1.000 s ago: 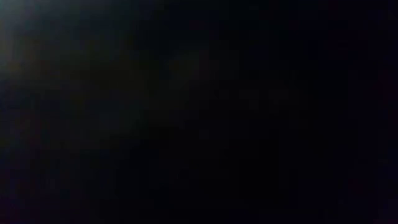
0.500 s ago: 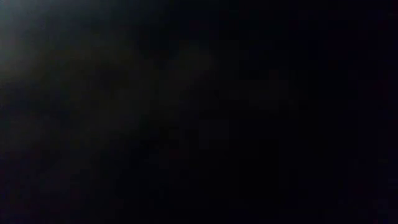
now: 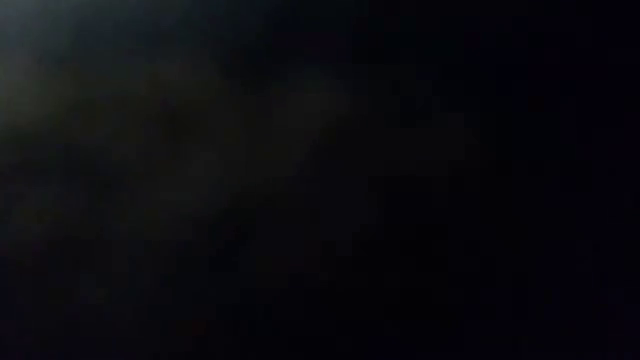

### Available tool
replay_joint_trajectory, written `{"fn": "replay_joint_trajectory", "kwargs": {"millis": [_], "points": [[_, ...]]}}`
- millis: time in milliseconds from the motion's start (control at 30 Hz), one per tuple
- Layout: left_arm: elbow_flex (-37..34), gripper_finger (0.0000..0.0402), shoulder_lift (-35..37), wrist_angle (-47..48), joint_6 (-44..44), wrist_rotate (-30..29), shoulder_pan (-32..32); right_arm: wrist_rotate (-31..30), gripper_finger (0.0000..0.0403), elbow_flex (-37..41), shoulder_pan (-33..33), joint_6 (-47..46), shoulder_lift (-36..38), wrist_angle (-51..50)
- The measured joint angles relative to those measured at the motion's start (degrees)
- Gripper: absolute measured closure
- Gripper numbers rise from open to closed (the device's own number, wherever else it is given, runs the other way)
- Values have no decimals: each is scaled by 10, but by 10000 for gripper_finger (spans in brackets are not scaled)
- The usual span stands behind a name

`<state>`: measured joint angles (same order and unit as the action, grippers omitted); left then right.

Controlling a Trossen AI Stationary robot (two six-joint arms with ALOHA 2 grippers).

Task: Fold laundry
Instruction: Fold the blue pants

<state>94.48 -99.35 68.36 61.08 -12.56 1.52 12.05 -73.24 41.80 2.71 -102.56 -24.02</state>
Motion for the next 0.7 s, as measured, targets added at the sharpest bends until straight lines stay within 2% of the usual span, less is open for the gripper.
{"fn": "replay_joint_trajectory", "kwargs": {"millis": [100, 233, 300, 467, 567, 700], "points": [[0, 167, 0, -1, 2, 0, 8, 19, 345, -16, 1, -6, 0, -70], [0, 167, 0, 2, 11, 0, 20, 113, 300, -21, 4, -18, 1, -143], [0, 167, 0, 4, 14, 0, 26, 129, 281, -21, 3, -25, 4, -185], [0, 167, 0, -8, 54, -15, 38, 43, 246, -8, 8, -25, 7, -292], [0, 167, -5, -76, 64, -35, 41, 43, 239, 33, 19, -25, 30, -300], [0, 167, -9, -162, 16, -42, 26, 56, 241, 88, 27, -26, 87, -301]]}}
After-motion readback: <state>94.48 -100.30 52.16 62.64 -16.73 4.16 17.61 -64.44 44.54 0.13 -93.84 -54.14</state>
